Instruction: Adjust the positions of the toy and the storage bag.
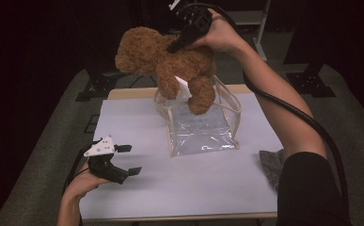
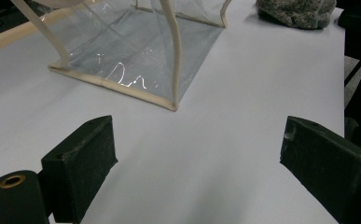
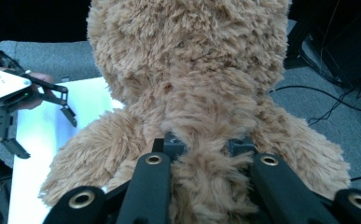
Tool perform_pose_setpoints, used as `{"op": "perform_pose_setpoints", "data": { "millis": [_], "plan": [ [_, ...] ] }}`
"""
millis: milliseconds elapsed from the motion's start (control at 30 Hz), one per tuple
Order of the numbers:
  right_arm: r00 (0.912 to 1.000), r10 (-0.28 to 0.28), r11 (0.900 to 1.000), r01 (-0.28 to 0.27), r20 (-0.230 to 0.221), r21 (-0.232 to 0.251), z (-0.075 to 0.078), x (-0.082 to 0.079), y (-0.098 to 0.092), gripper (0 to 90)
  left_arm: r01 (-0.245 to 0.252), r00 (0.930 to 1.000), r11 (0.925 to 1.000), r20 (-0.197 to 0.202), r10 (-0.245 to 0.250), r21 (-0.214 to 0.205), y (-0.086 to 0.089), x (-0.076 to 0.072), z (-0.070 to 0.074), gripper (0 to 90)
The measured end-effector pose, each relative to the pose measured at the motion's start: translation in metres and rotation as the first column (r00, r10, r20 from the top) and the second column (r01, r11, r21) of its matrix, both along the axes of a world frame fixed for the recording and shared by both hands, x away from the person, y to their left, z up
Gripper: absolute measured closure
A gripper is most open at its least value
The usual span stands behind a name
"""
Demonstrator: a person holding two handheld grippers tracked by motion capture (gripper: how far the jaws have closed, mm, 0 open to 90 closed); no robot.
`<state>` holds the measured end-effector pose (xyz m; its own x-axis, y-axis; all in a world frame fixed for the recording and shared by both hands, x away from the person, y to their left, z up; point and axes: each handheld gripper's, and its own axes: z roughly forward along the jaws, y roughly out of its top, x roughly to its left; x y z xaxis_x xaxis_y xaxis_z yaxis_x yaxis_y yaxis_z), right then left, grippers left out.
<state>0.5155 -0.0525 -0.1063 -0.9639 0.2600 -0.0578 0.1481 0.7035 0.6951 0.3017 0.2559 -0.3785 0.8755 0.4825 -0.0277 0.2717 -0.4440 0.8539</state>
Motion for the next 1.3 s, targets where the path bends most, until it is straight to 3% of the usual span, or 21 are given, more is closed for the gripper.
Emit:
{"op": "perform_pose_setpoints", "data": {
  "millis": [233,400,833,1067,1300],
  "plan": [
    [0.9995,-0.03,0.9995,0.03,0.012,0.008,0.005,0.016,-0.002,75.1,0.001,1.0,1.0,-0.007,-0.001,0.008,-0.001,0.0,-0.002,9.4],
    [0.9981,-0.055,0.9984,0.055,0.027,-0.014,0.007,0.029,-0.004,75.1,0.002,0.9999,1.0,-0.011,-0.002,0.001,-0.001,0.0,-0.003,9.4],
    [0.9927,-0.12,0.9928,0.119,0.018,0.012,0.002,0.053,-0.02,74.9,0.03,0.9991,0.9994,-0.032,-0.029,0.017,-0.008,0.001,-0.008,9.4],
    [0.9948,-0.101,0.9947,0.101,0.01,-0.02,-0.018,0.047,-0.012,74.9,0.04,0.9986,0.9991,-0.034,-0.04,0.015,-0.01,0.0,-0.008,9.3],
    [0.9976,-0.067,0.9977,0.067,0.017,-0.009,-0.017,0.02,-0.007,74.9,0.041,0.9982,0.999,-0.043,-0.04,0.015,-0.011,0.0,-0.01,9.3]
  ]
}}
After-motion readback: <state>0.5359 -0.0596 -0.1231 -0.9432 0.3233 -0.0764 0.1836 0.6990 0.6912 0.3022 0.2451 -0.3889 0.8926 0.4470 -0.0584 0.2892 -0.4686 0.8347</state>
